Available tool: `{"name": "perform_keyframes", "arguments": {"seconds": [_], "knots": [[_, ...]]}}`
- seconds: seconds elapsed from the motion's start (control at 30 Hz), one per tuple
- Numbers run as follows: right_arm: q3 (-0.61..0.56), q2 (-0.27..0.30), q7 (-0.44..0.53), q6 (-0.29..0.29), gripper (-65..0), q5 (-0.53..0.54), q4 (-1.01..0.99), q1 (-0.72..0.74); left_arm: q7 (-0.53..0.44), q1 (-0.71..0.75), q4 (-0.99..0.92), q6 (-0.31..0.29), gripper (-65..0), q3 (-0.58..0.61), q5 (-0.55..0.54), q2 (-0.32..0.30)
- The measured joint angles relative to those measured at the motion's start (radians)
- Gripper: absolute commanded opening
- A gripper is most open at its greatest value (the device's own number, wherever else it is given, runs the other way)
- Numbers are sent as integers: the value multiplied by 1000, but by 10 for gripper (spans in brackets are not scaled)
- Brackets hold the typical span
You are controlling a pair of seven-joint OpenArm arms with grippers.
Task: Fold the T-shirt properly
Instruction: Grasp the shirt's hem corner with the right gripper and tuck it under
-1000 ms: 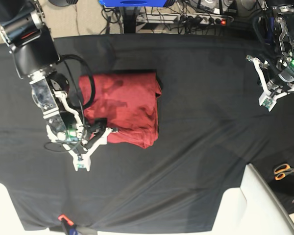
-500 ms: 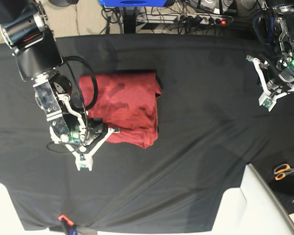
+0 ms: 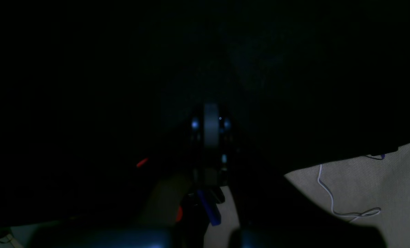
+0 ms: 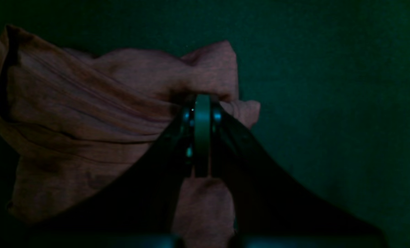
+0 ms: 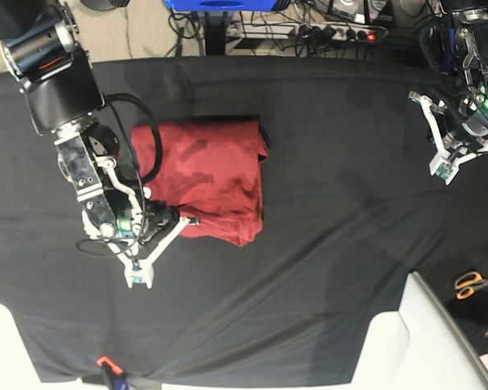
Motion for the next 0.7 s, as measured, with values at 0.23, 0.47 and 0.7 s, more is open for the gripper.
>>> {"name": "perform_keyframes", "arguments": {"seconds": [0.23, 0.47, 0.7], "knots": [[0, 0, 2, 0, -650, 0, 69, 2, 0, 0, -1, 0, -650, 0, 0, 0], [0, 0, -2, -1, -650, 0, 140, -5, -3, -3, -61, 0, -650, 0, 4, 0], [4, 2, 19, -8, -650, 2, 201, -42, -7, -3, -65, 0, -650, 0, 4, -1]]}}
